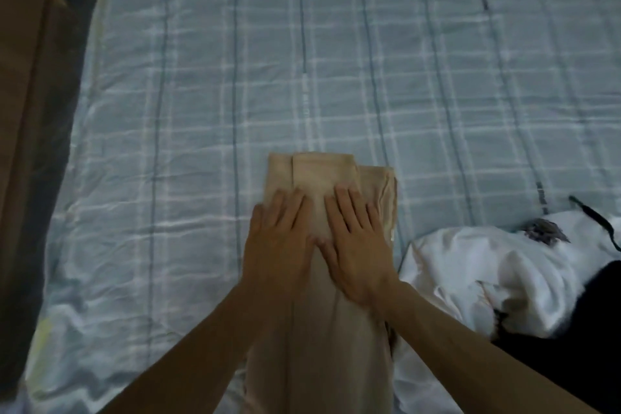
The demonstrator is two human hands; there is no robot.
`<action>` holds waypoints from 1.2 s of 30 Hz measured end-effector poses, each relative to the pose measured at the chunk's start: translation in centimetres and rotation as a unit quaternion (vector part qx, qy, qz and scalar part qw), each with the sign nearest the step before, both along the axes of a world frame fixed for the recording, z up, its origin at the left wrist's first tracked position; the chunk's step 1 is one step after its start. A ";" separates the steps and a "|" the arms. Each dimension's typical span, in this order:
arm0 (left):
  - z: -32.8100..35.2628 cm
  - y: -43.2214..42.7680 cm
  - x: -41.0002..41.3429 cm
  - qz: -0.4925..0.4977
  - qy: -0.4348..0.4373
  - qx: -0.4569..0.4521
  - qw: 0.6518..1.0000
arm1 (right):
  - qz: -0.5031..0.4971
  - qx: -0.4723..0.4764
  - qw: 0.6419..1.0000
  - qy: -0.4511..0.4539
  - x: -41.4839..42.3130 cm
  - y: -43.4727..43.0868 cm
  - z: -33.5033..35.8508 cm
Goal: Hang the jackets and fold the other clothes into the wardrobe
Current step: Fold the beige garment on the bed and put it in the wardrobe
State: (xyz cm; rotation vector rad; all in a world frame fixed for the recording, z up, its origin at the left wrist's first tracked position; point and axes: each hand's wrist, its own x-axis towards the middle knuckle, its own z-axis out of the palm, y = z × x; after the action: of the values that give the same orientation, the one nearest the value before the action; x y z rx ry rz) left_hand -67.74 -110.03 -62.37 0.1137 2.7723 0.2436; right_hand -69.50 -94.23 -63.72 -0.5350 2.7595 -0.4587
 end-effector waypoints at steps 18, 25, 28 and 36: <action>4.3 2.5 21.5 -0.135 -0.004 -0.011 0.991 | 0.127 0.118 0.983 -0.057 21.7 3.9 4.3; 5.6 0.3 31.2 -0.119 -0.028 -0.057 0.991 | 0.100 0.144 0.984 -0.022 27.8 4.4 4.5; 6.4 -0.8 32.6 -0.133 -0.028 -0.033 0.990 | 0.123 0.137 0.983 -0.015 30.1 3.7 5.5; 5.8 -3.9 37.3 -0.211 -0.069 0.045 0.974 | 0.141 0.091 0.986 -0.026 39.3 2.8 4.3</action>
State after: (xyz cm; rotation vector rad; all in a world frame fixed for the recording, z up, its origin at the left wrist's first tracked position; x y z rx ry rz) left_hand -30.40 -113.90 -56.54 0.6724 2.5216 0.2530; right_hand -30.25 -91.44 -59.43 -0.8367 2.5851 -0.1517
